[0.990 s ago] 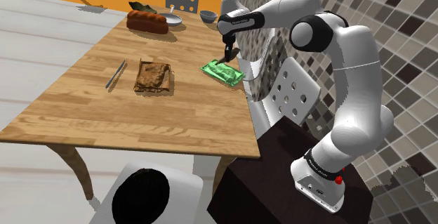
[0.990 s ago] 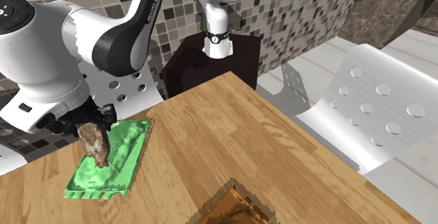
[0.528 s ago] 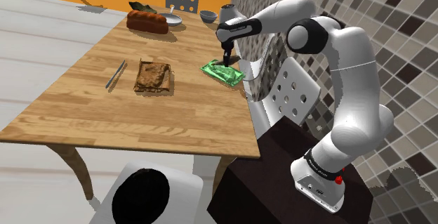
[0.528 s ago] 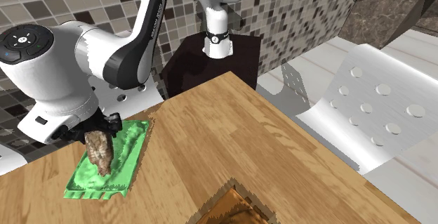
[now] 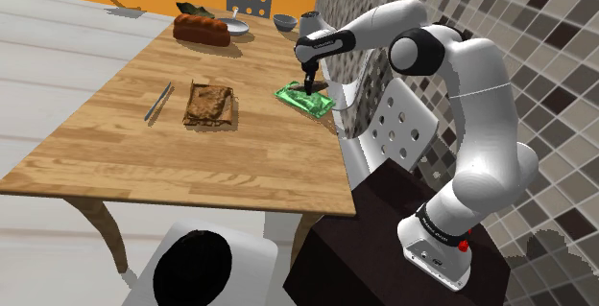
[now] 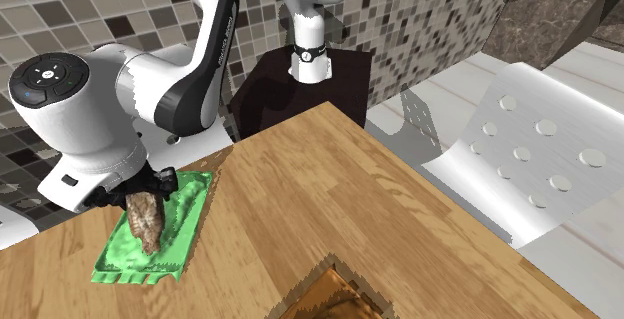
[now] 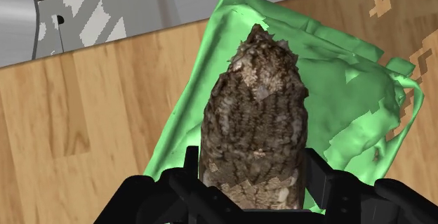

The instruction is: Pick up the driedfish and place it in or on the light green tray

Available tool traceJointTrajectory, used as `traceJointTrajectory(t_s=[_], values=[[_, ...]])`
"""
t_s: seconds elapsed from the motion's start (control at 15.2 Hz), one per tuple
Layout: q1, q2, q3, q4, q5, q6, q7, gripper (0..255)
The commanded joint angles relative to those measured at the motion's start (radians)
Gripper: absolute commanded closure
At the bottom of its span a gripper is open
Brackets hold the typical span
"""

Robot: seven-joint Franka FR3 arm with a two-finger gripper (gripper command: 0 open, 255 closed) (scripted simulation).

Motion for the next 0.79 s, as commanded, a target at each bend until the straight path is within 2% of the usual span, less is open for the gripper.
traceJointTrajectory(t_s=[0.0,0.07,0.13,0.46,0.73], values=[[0.000,0.000,0.000,0.000,0.000,0.000,0.000,255],[0.000,0.000,0.000,0.000,0.000,0.000,0.000,255],[0.000,0.000,0.000,0.000,0.000,0.000,0.000,0],[0.000,0.000,0.000,0.001,0.000,0.000,0.000,0],[0.016,-0.056,0.006,0.031,0.007,-0.089,-0.005,0]])
